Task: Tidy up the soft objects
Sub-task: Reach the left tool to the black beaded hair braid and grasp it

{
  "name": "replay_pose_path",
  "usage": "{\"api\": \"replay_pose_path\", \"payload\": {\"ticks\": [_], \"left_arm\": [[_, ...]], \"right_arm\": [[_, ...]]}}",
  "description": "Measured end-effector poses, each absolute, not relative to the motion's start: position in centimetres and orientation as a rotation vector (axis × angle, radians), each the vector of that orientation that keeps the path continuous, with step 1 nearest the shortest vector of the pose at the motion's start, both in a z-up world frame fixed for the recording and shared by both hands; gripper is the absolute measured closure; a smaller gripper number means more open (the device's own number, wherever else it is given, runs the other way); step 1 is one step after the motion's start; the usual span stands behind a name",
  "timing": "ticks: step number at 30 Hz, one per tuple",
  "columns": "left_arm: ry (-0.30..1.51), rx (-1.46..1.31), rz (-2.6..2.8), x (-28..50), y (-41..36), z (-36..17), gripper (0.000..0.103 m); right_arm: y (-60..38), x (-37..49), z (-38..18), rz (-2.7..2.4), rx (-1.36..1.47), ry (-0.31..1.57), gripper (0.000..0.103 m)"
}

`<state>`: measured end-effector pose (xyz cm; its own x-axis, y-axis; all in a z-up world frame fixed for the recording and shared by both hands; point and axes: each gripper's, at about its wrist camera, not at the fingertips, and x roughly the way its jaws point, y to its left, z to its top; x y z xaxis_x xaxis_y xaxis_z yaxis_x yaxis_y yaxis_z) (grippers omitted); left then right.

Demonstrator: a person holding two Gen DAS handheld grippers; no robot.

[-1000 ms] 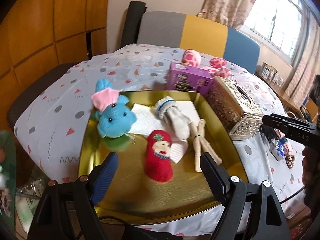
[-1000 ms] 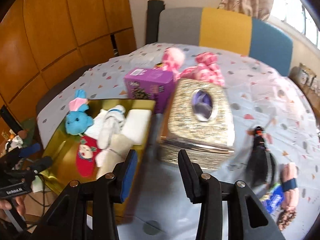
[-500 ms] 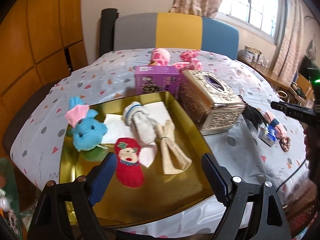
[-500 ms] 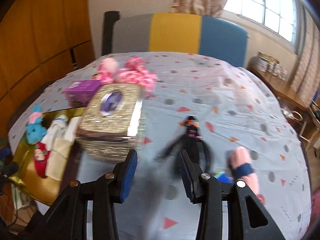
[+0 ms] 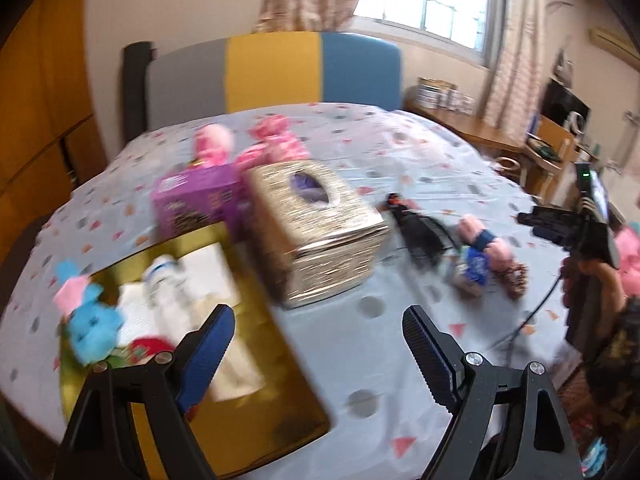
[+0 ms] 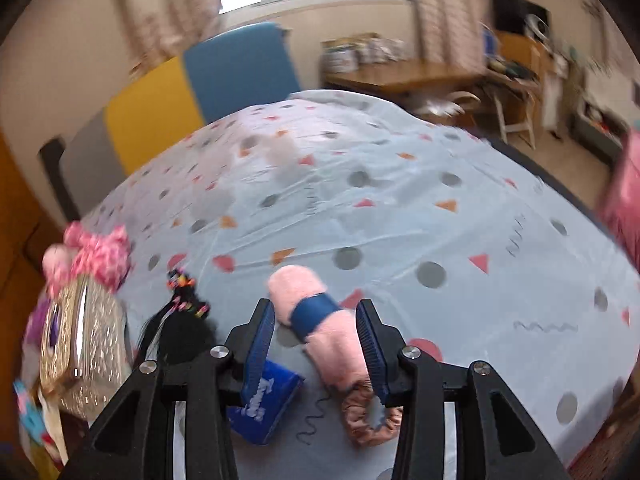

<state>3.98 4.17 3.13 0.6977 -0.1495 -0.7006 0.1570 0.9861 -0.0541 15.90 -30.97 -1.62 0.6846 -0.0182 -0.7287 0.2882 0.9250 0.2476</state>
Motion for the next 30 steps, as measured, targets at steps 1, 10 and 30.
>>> {"api": "replay_pose_path", "payload": {"ticks": [1,10,30], "left_arm": [[0.78,0.017,-0.195,4.4,3.2,3.3,0.017],[0.803,0.049,-0.348,10.2,-4.8,4.5,0.018],[1.027,0.014,-0.272,25.6,-14.0,-3.1,0.028]], "right_arm": [[-31.7,15.8,-1.9,-0.193,0.392,0.815,0.061],[-34.3,14.9,-2.6,-0.213,0.565,0.828,0.061],[-39.4,13.2,-3.4,-0.232,0.886,0.732,0.06]]}}
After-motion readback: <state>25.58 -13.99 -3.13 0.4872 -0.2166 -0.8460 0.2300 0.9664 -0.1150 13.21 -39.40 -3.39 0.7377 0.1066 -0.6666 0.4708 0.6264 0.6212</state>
